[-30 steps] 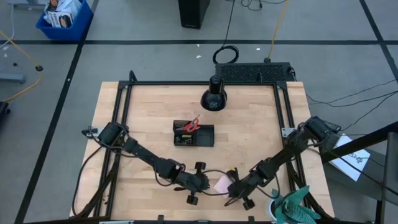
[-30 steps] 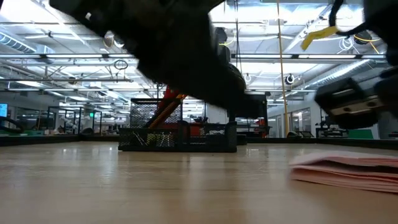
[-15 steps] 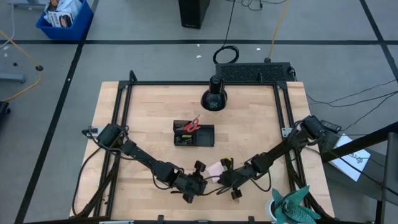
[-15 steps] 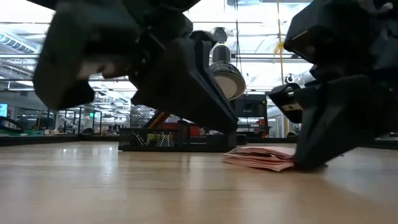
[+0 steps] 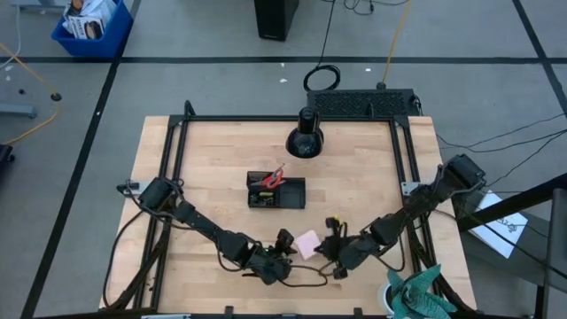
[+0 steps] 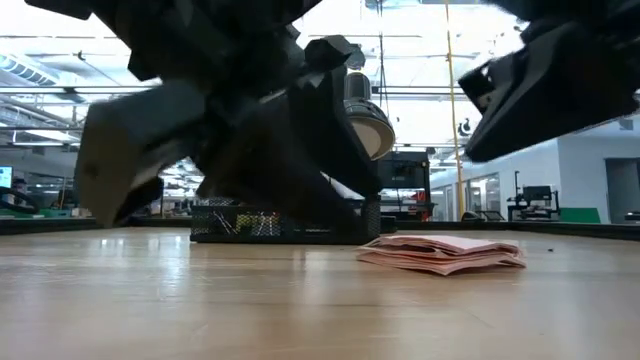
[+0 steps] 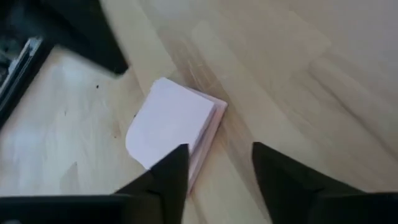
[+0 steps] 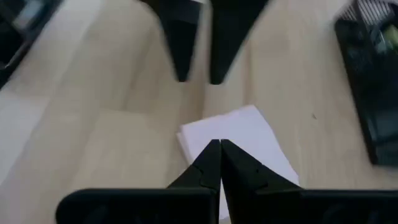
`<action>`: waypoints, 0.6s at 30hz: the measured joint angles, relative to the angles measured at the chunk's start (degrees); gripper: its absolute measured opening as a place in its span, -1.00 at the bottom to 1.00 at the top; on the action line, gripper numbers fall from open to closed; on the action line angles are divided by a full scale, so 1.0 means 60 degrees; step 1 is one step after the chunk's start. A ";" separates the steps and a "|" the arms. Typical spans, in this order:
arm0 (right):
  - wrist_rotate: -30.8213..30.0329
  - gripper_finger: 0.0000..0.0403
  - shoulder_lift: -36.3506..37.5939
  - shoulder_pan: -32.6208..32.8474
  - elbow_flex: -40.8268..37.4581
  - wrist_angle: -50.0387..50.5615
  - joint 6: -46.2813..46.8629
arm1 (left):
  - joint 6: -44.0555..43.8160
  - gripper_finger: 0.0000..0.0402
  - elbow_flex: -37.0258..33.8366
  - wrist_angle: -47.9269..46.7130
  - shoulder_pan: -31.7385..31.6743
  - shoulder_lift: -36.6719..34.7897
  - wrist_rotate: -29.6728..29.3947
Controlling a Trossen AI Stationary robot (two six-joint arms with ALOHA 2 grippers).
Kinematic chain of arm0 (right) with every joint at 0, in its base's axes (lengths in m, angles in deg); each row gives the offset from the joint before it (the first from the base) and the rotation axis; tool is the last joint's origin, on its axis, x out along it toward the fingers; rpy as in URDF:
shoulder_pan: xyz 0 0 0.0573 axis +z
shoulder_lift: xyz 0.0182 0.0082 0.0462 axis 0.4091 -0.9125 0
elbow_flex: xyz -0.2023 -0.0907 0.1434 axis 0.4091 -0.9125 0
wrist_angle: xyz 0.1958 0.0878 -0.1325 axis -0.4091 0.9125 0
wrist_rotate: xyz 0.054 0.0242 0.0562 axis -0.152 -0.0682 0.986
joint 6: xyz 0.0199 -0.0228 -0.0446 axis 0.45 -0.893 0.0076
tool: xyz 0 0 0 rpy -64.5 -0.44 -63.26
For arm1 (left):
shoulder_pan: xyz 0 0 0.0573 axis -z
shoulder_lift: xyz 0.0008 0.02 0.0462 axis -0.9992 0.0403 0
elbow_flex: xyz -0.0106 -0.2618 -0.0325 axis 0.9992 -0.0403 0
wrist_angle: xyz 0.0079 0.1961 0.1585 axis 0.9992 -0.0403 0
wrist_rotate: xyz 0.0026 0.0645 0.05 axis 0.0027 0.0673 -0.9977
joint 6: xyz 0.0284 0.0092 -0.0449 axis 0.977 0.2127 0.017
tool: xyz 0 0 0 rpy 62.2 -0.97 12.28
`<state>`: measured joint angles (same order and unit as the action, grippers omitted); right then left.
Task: Pick and place office supplies into organizer
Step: Put the top sticky note into the desk organizer
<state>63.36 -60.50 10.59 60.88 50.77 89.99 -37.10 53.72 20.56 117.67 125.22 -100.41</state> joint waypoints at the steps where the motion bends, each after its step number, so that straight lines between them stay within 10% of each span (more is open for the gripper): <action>1: 0.0050 -0.98 0.0004 -0.0092 0.0000 0.0114 0.0280 | 0.0166 -0.04 0.0000 -0.0002 -0.0002 0.0057 -0.0012; 9: 0.0230 -0.98 -0.0125 -0.0624 -0.0262 0.0732 0.1688 | 0.2018 0.33 0.0030 0.0596 -0.0255 0.0700 -0.0631; 18: 0.0244 -0.98 -0.0122 -0.1003 -0.1063 0.0772 0.3138 | 0.2066 0.21 0.0040 0.0757 -0.0642 0.0948 0.0487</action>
<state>64.82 -61.23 4.57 54.50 55.40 108.82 -24.71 53.96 25.10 113.82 130.91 -97.49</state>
